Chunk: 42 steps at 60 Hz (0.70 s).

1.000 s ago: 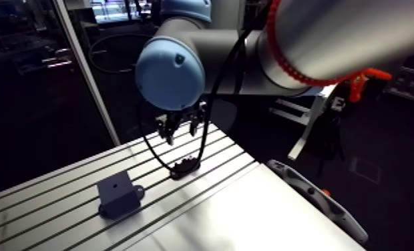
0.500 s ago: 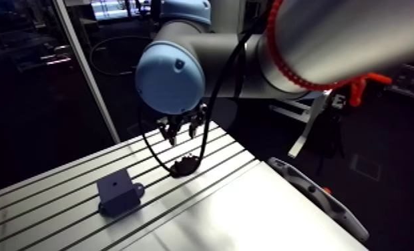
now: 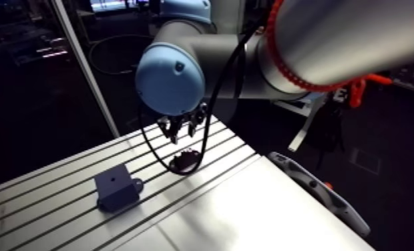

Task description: Pick up the M10 bolt and insert it into the hole until fully seated.

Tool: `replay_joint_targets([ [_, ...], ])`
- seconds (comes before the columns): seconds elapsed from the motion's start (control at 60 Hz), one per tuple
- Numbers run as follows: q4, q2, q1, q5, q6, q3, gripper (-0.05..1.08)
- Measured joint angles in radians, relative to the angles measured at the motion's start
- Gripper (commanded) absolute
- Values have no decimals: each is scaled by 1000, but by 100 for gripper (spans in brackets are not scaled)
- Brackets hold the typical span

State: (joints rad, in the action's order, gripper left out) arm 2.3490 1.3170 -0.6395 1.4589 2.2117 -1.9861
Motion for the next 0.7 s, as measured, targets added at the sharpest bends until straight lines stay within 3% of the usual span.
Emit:
replay_joint_targets([
  [0.433,21,-27,-1,2,0,-1,44],
  [0.7,35,-39,-2,13,0,-3,45],
])
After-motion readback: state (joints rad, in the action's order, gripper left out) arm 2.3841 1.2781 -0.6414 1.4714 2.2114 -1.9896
